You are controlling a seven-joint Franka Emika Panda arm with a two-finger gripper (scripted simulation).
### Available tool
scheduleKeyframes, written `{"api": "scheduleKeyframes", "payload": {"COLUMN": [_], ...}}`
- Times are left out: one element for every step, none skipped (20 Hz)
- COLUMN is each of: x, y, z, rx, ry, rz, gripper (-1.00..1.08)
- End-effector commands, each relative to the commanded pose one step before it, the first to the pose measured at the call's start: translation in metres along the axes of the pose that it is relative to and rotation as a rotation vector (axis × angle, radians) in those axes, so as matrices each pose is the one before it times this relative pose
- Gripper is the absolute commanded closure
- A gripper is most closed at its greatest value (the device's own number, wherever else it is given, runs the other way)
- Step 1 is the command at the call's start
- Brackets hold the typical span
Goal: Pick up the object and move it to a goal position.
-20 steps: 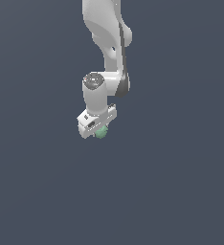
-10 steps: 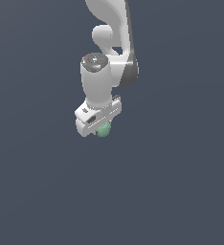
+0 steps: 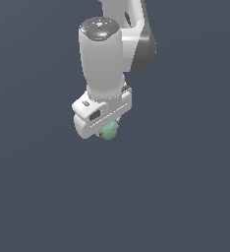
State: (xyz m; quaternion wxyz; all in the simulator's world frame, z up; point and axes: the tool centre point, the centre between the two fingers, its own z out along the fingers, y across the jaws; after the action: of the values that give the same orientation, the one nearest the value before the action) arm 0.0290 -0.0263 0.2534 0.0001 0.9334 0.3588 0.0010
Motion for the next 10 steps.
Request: {"api": "scheduleKeyframes", "payload": {"x": [0.00959, 0.00359, 0.00355, 0.00346, 0.00336, 0.00327, 0.00319, 0.00310, 0.00302, 0.00294], "y": [0.00387, 0.00181, 0.00150, 0.00147, 0.00143, 0.00140, 0.00137, 0.00134, 0.00131, 0.00129], "z": [-0.01767, -0.00608, -0.00627, -0.00608, -0.00589, -0.00572, -0.00554, -0.00537, -0.00521, -0.00505], "rx": [0.00072, 0.00060, 0.00000, 0.00000, 0.00000, 0.00000, 0.00000, 0.00000, 0.00000, 0.00000], "ry": [-0.00070, -0.00022, 0.00000, 0.00000, 0.00000, 0.00000, 0.00000, 0.00000, 0.00000, 0.00000], "rz": [0.00026, 0.00025, 0.00000, 0.00000, 0.00000, 0.00000, 0.00000, 0.00000, 0.00000, 0.00000], "gripper": [1.08, 1.08, 1.08, 1.08, 1.08, 1.08, 1.08, 1.08, 1.08, 1.08]}}
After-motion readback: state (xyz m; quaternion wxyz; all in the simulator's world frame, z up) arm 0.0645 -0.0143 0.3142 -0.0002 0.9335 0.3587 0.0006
